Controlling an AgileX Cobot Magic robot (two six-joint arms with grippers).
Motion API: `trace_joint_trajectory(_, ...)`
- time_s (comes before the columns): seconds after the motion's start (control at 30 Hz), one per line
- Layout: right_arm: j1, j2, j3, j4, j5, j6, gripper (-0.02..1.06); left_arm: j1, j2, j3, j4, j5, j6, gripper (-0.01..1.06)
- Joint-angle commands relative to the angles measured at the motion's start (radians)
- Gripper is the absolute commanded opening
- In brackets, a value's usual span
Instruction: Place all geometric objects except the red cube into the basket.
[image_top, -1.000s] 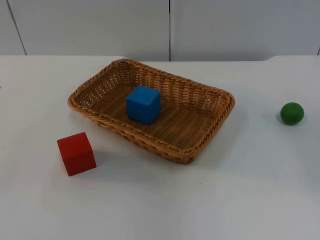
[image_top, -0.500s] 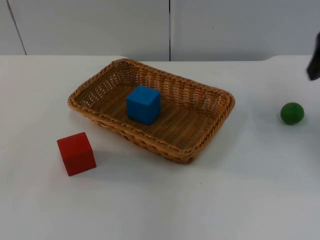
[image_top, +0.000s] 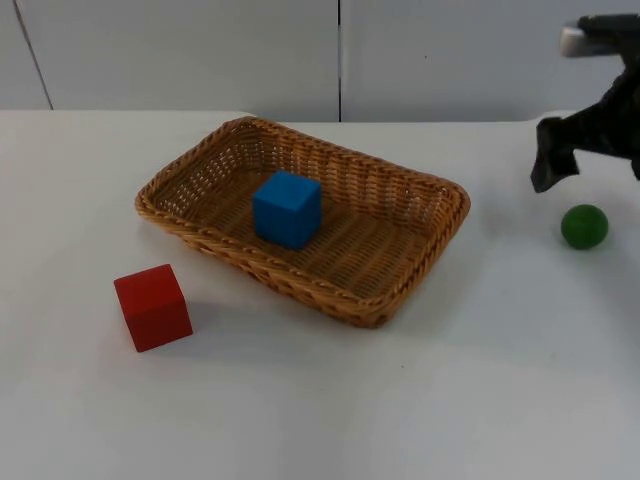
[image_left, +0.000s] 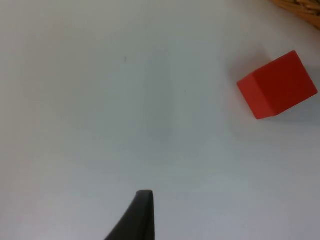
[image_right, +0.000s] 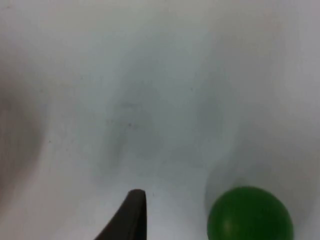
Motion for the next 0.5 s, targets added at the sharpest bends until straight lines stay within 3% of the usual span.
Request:
trace_joint_trajectory(0.0,0.009,0.041,-0.012,-0.007,-0.044,0.003,1.04,0.003,-0.006,0.005,0.009,-0.002,-0.009,1.05)
trace_joint_trajectory(0.4,0.011,0.106,-0.012,-0.007,-0.052,0.003,0.99,0.003,-0.006,0.005,0.009,-0.021,0.000,1.05)
trace_joint_trajectory(0.47,0.011,0.106,-0.012,-0.007,-0.055,0.003,0.85,0.003,-0.006,0.005,0.009,-0.021,0.000,1.05)
